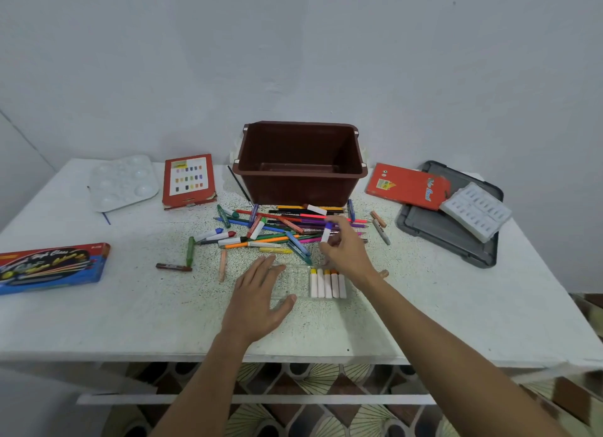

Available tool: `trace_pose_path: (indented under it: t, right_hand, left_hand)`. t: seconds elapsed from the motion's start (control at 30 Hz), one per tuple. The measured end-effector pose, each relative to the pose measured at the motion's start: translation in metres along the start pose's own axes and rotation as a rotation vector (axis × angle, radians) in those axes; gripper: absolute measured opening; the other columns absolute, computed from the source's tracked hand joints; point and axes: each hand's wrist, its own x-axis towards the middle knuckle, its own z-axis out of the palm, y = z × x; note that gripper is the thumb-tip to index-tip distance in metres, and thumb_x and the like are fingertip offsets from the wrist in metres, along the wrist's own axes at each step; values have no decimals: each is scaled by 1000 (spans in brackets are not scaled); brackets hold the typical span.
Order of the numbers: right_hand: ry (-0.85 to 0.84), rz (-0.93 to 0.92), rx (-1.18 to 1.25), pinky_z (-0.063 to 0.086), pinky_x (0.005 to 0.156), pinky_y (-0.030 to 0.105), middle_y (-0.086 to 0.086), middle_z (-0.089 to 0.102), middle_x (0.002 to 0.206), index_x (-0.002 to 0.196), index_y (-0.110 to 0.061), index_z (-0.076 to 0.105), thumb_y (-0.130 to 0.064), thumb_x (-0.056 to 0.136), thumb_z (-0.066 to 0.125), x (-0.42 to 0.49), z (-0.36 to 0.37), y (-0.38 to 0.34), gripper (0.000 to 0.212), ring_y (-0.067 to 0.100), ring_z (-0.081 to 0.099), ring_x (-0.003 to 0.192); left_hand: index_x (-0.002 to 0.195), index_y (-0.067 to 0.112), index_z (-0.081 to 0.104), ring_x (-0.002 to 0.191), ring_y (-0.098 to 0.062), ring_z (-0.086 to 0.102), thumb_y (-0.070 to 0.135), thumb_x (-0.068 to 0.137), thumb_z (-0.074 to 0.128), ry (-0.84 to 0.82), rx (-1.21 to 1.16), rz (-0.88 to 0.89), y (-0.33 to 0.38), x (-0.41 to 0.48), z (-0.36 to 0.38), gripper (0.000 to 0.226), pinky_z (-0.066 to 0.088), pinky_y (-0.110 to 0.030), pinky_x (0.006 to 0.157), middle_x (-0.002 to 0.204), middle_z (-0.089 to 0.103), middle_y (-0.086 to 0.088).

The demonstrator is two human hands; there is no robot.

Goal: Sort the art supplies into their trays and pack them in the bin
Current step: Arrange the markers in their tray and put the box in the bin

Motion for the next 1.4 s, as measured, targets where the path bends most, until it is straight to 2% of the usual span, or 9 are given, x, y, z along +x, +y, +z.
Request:
trace_pose_path:
  t: [0.03,0.13,0.37,0.5,0.6,0.7,0.9,1.17,1.4]
  right_hand:
    - [-14,-7,-35,59,64,41,4,60,74,129,-27,48,-6,91,64,-3,4,2,46,19,62,64]
    - [-110,-50,-144,44,55,22,1,61,77,130,-25,48,-11,94,63,-16,13,5,42,11,57,66]
    - [-204,-133,-380,38,57,16,-8,57,76,122,-16,55,-8,93,62,-29,23,11,31,0,52,66]
    - [-204,-172,-471,38,63,24,3,58,87,120,-10,59,-7,90,62,-29,25,10,30,15,55,75]
    - [-236,-176,-534,38,69,26,6,53,93,111,-7,64,-11,87,66,-28,27,12,24,21,54,79]
    - [-243,-193,-575,37,71,28,2,44,88,97,-9,63,-12,86,65,-28,29,13,11,20,49,75]
    - [-229,-254,-651,37,70,28,5,42,96,109,-7,64,-18,91,63,-30,31,17,22,20,48,76]
    - [-208,-320,-703,46,76,30,8,47,101,105,-5,68,-21,93,60,-28,34,25,21,18,46,77]
    - [-226,-313,-652,36,69,26,3,44,91,94,-5,68,-20,94,58,-26,31,24,18,19,49,75]
  left_hand:
    - [148,36,31,150,-7,1,65,92,41,0,3,1,0,0,0,64,6,-34,113,162,14,12]
    - [149,36,31,150,-7,1,68,91,35,0,12,12,-1,-1,-1,66,6,-34,113,163,13,12]
    - [150,35,31,150,-7,1,69,89,31,5,8,13,-1,-1,-1,70,7,-35,114,163,12,12]
    - [150,36,31,150,-6,1,69,89,32,7,6,12,-2,-1,0,69,7,-34,114,163,12,12]
    - [151,35,31,150,-6,0,69,89,31,10,4,14,-2,-1,0,71,6,-34,114,164,11,12]
    - [152,35,30,150,-6,-1,70,89,30,5,6,9,-2,-1,1,72,5,-34,114,164,10,13]
    - [152,36,28,150,-5,-1,70,90,32,2,21,3,-2,0,2,71,5,-35,114,164,10,13]
    - [152,35,29,150,-6,0,70,89,30,9,12,2,-2,0,1,73,7,-36,114,163,12,12]
    - [151,35,31,150,-6,1,67,90,36,13,5,7,-1,0,0,69,8,-35,113,163,14,11]
